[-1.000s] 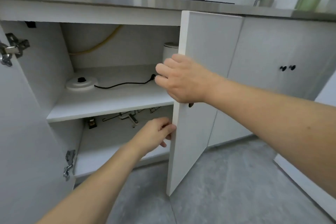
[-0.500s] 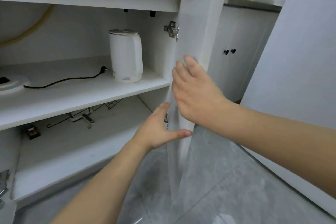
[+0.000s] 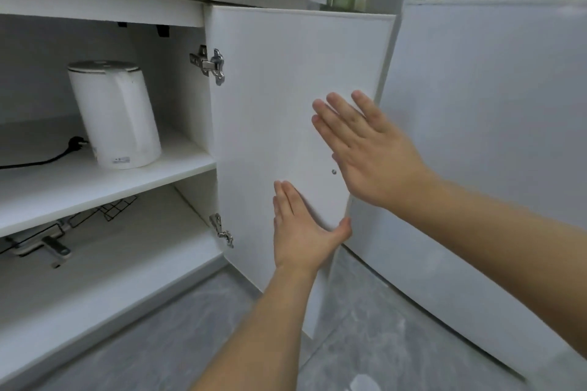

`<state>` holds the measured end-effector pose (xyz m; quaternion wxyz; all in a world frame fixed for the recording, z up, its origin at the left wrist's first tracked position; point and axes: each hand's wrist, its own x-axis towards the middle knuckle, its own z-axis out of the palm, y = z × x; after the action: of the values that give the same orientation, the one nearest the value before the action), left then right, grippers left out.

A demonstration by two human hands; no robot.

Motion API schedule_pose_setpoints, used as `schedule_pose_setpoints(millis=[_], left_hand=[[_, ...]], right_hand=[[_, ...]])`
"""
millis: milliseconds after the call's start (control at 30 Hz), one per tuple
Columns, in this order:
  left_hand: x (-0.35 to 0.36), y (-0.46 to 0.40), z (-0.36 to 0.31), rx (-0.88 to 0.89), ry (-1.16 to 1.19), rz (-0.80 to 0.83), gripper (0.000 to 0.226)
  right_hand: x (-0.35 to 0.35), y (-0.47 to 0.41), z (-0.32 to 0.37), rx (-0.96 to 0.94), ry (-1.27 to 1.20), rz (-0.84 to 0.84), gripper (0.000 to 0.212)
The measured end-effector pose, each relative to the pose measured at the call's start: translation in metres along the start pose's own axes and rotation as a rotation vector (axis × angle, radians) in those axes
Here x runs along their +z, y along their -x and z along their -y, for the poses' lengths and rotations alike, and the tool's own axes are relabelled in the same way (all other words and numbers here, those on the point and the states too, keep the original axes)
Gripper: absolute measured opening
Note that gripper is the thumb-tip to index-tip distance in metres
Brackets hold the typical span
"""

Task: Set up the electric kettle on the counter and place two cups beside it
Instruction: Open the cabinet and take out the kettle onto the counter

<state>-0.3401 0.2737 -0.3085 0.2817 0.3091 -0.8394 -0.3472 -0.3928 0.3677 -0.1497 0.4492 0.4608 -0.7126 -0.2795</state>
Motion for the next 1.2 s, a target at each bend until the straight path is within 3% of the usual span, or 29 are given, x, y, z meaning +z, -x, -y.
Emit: schedule_pose_setpoints(millis=[300,500,700,900,1100,1200], left_hand=[[-0.002,0.003,0.015,0.096,0.078,-0.014,0.127],[-0.085,-0.004,0.081,0.186,-0.099,0.036,0.098],[-0.202,0.001,0.159,0.023,-0.300,-0.074,0.072],[-0.296,0.019,0.207,-0.079,-0.399,-0.134,0.066],[-0.337,0.006,0.233,-0.151,-0.327,-0.218,0.060],[-0.335,-0.025,0.235,-0.229,-0.124,-0.297,0.060]], right_hand=[[-0.006,-0.005,0.020,0.060,-0.077,-0.043,0.064],[-0.029,-0.030,0.072,0.105,-0.438,-0.012,0.064],[-0.065,-0.081,0.157,0.009,-0.818,-0.002,0.064],[-0.121,-0.145,0.237,-0.080,-1.230,-0.003,0.063],[-0.130,-0.200,0.266,-0.002,-1.558,0.022,0.061],[-0.111,-0.223,0.267,0.131,-1.699,-0.008,0.053]])
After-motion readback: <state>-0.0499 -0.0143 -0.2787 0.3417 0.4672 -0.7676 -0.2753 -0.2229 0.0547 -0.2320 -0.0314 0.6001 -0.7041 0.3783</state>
